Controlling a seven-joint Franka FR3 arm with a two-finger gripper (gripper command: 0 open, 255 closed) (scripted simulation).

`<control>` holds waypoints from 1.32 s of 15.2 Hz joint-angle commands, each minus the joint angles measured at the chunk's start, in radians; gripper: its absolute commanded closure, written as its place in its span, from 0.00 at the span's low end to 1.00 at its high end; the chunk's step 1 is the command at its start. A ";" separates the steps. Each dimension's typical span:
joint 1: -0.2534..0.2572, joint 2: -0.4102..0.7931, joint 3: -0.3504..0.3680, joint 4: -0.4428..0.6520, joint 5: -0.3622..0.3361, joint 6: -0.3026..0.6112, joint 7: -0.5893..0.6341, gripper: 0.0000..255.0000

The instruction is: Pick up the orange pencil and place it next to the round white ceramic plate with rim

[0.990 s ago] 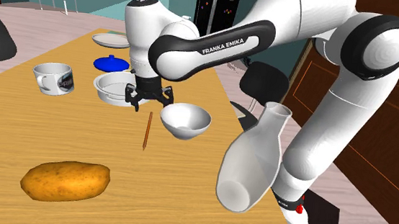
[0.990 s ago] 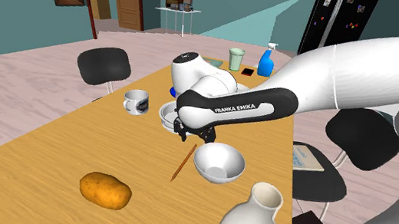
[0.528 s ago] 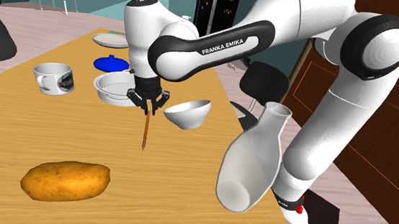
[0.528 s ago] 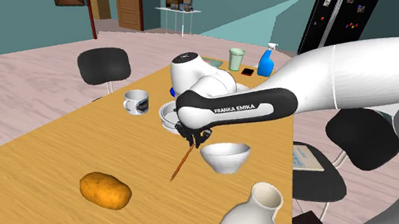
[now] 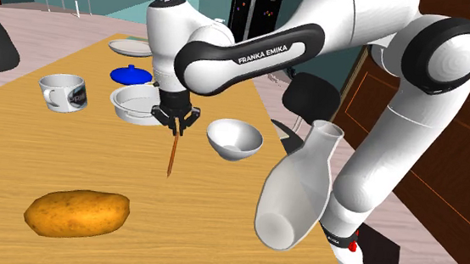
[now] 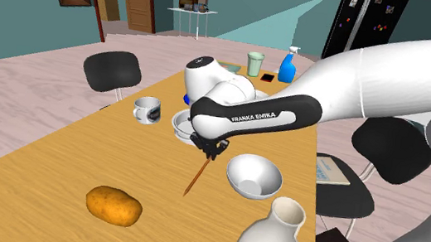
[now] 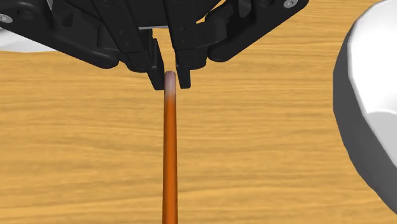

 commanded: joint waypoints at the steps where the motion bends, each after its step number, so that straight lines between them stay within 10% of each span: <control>1: -0.001 -0.007 -0.001 0.011 0.009 -0.020 -0.009 1.00; 20: -0.037 -0.040 -0.042 0.185 0.040 -0.197 -0.135 1.00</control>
